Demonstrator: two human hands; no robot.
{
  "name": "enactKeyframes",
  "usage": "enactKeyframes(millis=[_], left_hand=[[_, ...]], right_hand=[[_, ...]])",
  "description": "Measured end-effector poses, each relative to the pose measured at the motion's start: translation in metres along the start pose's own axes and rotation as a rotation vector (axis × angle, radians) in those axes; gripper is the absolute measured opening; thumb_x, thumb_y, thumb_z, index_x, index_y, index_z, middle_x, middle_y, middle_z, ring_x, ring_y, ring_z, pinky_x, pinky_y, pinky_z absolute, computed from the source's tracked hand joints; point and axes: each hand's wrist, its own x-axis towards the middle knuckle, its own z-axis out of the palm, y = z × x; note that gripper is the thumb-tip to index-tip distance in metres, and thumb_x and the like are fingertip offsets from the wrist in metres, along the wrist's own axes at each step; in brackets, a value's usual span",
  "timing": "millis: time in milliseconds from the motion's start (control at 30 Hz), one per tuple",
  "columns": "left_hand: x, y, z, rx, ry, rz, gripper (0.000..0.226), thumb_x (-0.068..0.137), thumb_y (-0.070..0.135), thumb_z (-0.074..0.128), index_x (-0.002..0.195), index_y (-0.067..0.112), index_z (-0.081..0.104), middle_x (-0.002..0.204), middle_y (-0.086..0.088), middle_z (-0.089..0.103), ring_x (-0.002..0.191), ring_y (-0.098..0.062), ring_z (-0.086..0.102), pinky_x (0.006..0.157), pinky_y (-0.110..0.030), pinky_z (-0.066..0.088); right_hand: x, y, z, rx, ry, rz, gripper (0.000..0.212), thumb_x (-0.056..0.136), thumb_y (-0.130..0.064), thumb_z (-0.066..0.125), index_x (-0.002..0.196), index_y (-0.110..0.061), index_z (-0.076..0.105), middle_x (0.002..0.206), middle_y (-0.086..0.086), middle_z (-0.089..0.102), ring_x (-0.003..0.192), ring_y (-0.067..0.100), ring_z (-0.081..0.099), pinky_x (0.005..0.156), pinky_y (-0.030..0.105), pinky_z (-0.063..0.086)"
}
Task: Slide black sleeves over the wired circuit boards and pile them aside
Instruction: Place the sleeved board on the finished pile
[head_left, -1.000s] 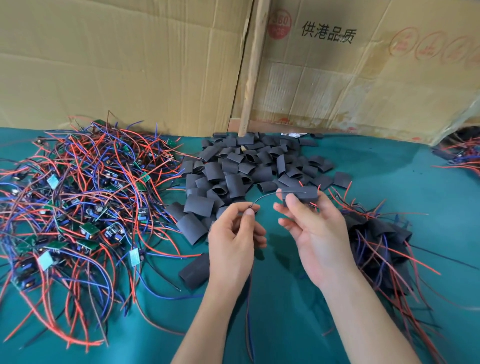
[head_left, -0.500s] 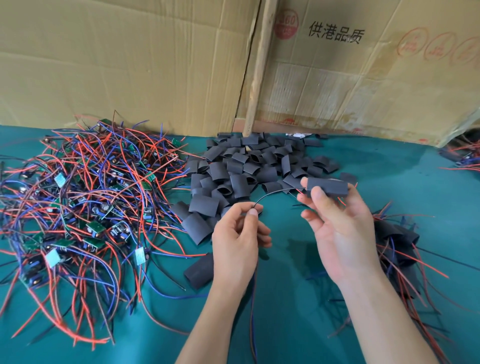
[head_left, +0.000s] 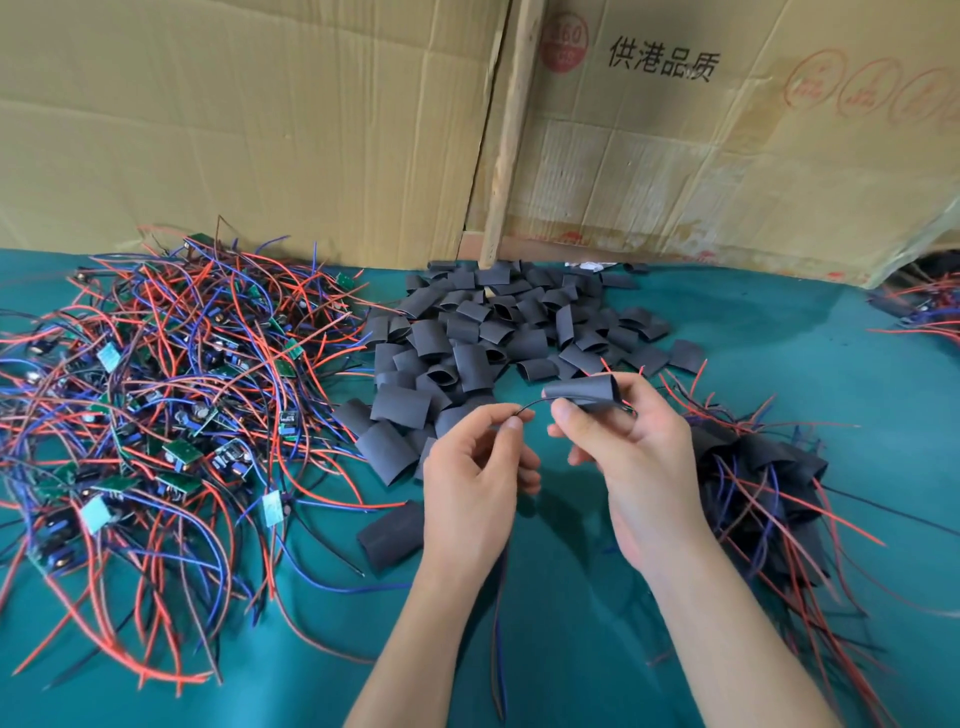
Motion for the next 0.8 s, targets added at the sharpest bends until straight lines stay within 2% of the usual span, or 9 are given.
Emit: enactKeyframes(millis=[133,233,367,633,800], left_hand=[[0.0,0.001,0.0,-0.008,0.03,0.009,0.021,0.105,0.01,0.051,0.096,0.014,0.07,0.066,-0.007,0.065,0.056,-0.02,0.062,0.058,-0.032,0.054],[0.001,0.001,0.0,-0.029,0.057,0.004,0.021,0.106,0.009,0.049,0.098,0.011,0.068,0.065,-0.006,0.064,0.054,-0.021,0.061,0.056,-0.03,0.053],[0.002,0.002,0.001,-0.04,0.073,-0.002,0.02,0.106,0.009,0.048,0.098,0.011,0.067,0.064,-0.005,0.064,0.053,-0.021,0.061,0.055,-0.03,0.053],[0.001,0.002,0.0,-0.023,0.067,0.013,0.02,0.106,0.009,0.048,0.099,0.01,0.067,0.064,-0.006,0.065,0.054,-0.022,0.061,0.056,-0.031,0.054],[0.0,0.001,0.001,-0.013,0.048,0.016,0.019,0.106,0.009,0.049,0.099,0.011,0.068,0.065,-0.008,0.065,0.055,-0.022,0.061,0.057,-0.032,0.055]], right_hand=[[0.002,-0.002,-0.002,0.06,0.009,0.015,0.021,0.075,-0.019,0.079,0.093,-0.019,0.067,0.092,0.005,0.077,0.075,0.017,0.07,0.058,0.026,0.046],[0.006,-0.009,-0.011,0.197,0.099,-0.008,0.024,0.077,-0.017,0.077,0.098,-0.015,0.064,0.106,0.01,0.077,0.074,0.017,0.068,0.058,0.024,0.046],[0.011,-0.017,-0.022,0.284,0.167,-0.039,0.023,0.08,-0.017,0.074,0.101,-0.017,0.064,0.11,0.01,0.077,0.074,0.017,0.067,0.058,0.023,0.046],[0.005,-0.015,-0.011,0.213,0.109,-0.043,0.023,0.08,-0.018,0.077,0.099,-0.016,0.064,0.099,0.002,0.076,0.075,0.017,0.067,0.058,0.023,0.047],[0.001,-0.009,-0.003,0.091,0.103,-0.073,0.019,0.088,-0.004,0.076,0.098,-0.011,0.062,0.097,0.006,0.078,0.073,0.018,0.07,0.055,0.024,0.047]])
